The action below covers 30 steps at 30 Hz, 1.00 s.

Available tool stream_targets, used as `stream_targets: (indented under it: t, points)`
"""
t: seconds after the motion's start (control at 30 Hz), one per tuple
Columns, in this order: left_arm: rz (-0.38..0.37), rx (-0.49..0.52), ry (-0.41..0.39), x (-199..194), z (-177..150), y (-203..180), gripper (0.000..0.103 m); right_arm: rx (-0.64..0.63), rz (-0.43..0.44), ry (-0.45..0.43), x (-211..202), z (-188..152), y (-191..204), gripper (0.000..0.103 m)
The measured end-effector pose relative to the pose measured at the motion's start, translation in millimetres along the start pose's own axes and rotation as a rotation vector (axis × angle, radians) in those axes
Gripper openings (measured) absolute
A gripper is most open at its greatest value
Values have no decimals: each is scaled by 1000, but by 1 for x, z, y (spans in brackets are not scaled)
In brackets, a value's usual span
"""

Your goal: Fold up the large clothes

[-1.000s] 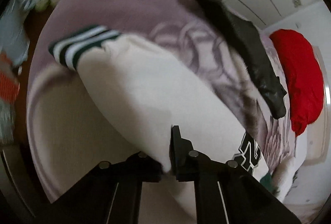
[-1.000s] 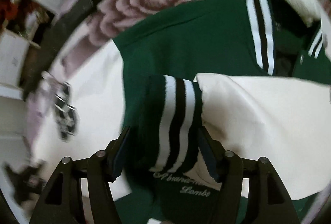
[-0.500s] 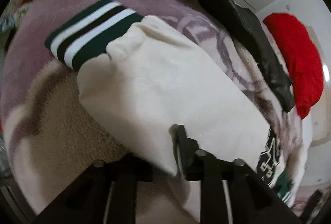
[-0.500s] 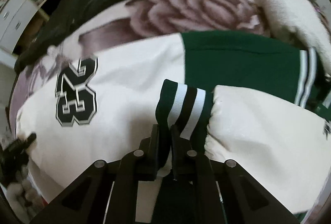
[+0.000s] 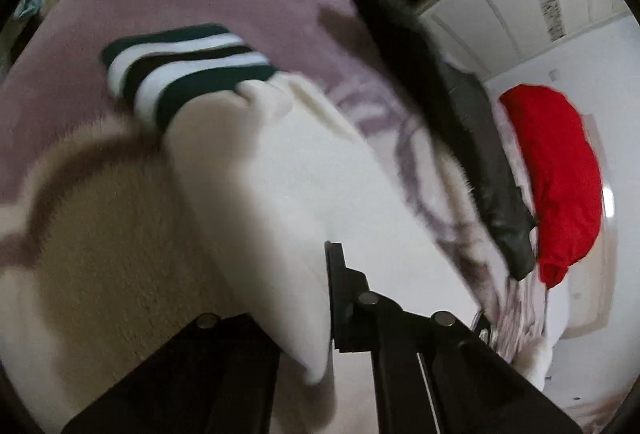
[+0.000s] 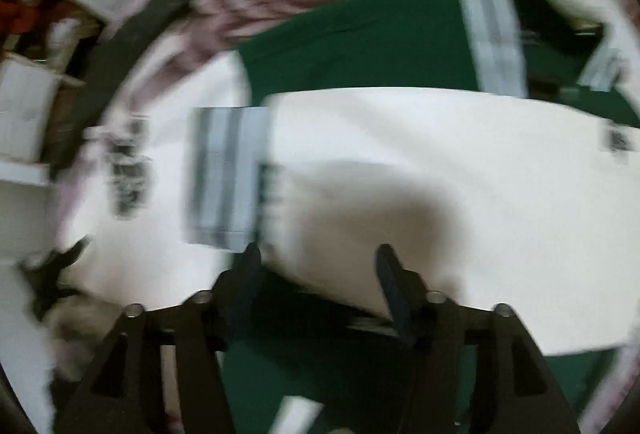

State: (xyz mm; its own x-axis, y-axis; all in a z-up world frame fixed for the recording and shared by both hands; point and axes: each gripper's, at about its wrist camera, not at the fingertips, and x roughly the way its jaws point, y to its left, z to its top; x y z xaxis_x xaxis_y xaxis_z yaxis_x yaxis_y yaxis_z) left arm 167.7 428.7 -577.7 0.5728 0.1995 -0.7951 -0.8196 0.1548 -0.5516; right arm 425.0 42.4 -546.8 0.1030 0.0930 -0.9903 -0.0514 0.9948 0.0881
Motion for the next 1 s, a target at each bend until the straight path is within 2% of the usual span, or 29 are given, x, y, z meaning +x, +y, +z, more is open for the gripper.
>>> stream_targets:
  t: [0.07, 0.13, 0.23, 0.33, 0.53, 0.67, 0.8, 0.87, 1.0]
  points:
    - [13, 54, -30, -9, 4, -11, 1, -18, -135, -22, 0, -4, -7, 77]
    - [34, 145, -62, -22, 2, -32, 1, -31, -188, -18, 4, -6, -12, 78]
    - [47, 288, -111, -45, -7, -71, 1, -26, -188, -1, 12, -9, -19, 78]
    - [26, 425, -159, -74, -22, -110, 1, -28, -183, -12, 14, -11, -24, 79]
    - [-96, 670, -195, -105, -78, -204, 0, 37, -71, -27, 7, -5, -53, 79]
    - [-190, 817, -142, -114, -149, -258, 0, 150, 26, -16, -5, -10, -107, 79]
    - [-291, 953, -46, -122, -248, -306, 0, 293, 79, -22, -23, -33, -190, 79]
    - [-343, 994, 2, -124, -295, -326, 0, 345, 76, -21, -29, -48, -232, 79]
    - [-438, 1129, 127, -124, -411, -360, 0, 439, 42, -6, -37, -89, -325, 79]
